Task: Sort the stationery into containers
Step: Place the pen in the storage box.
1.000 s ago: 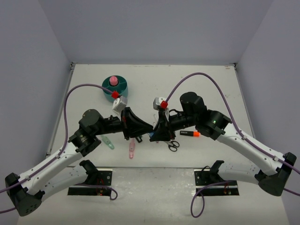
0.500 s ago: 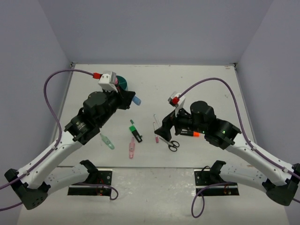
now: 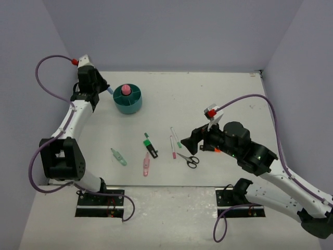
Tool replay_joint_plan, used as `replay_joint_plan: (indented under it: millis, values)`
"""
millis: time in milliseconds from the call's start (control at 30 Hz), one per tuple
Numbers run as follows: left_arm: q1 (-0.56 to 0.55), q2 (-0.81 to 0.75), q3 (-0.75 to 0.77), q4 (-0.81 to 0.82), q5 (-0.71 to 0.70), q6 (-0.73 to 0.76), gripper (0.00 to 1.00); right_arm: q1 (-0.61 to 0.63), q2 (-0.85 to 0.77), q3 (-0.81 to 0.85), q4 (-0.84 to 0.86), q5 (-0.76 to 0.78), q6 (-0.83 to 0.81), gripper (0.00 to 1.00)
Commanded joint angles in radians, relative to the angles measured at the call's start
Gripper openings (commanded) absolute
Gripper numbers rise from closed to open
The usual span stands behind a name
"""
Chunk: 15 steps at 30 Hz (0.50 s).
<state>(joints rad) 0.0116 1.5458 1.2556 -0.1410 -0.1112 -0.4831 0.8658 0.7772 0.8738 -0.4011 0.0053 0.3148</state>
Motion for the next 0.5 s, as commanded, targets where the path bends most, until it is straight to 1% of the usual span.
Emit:
replay_joint_plan:
  millis: [0, 133, 233, 300, 467]
  values:
    - [0.028, 0.059, 0.063, 0.227, 0.105, 0.066, 0.0, 0.002, -0.008, -0.024, 0.077, -0.052, 0.008, 0.99]
    - [0.028, 0.09, 0.061, 0.286, 0.08, 0.113, 0.0, 0.002, -0.012, -0.026, 0.085, -0.064, -0.005, 0.99]
    - [0.028, 0.117, 0.08, 0.277, 0.075, 0.148, 0.0, 0.001, -0.035, -0.042, 0.091, -0.065, -0.006, 0.99]
    - [0.028, 0.153, 0.11, 0.262, 0.103, 0.161, 0.0, 0.002, -0.056, -0.058, 0.106, -0.064, -0.002, 0.99]
    - [0.027, 0.207, 0.107, 0.276, 0.17, 0.129, 0.0, 0.001, -0.047, -0.067, 0.109, -0.059, -0.005, 0.99]
